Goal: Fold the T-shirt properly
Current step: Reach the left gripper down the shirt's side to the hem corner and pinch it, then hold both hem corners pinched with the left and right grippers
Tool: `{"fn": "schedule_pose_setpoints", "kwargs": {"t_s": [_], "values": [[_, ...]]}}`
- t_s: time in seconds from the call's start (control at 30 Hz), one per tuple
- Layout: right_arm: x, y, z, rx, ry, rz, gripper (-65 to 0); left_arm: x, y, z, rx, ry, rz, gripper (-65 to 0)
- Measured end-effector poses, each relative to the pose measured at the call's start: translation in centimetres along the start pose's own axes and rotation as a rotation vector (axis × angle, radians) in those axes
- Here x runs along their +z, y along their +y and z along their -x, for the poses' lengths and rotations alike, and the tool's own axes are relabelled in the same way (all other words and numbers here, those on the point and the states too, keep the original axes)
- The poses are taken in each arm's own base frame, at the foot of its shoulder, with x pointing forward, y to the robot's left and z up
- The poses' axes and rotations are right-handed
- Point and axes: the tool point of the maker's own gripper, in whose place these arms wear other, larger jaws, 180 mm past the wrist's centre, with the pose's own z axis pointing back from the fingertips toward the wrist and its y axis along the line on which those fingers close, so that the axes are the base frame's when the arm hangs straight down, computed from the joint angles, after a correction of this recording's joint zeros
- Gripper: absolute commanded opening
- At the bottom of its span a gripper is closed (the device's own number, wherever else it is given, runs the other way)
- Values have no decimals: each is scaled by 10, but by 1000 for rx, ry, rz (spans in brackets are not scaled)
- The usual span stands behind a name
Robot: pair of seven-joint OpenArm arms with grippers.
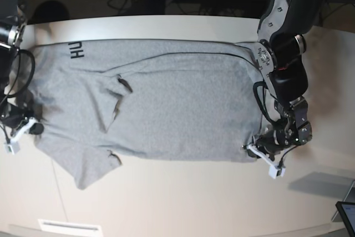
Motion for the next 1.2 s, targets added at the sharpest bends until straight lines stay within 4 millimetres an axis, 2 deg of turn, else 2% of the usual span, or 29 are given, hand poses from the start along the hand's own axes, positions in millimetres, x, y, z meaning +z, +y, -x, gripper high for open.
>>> {"fn": "schedule_pose_setpoints", "kwargs": {"t_s": [0.13,0.2,0.4,0.63,0.77,0.87,1.2], "values": [[2,1,-8,19,-28,2,-615,1,-18,1,-8,-19,42,-593],[3,2,-13,19,-55,1,-615,5,-19,2,-19,-17,44,-593],[2,1,-6,17,-44,2,-615,19,-25,-1,-109,-23,26,-595],[2,1,-8,21,-50,3,-644,45,-16,-5,-181,-28,-33,-595],[11,7,-15,90,-81,9,-647,54,-13,7,-213,-19,-56,-595],[16,13,-13,135,-90,11,-647,58,-11,17,-225,-3,-68,-595],[18,14,-6,145,-79,12,-647,61,-8,24,-219,-1,-76,-584]]}}
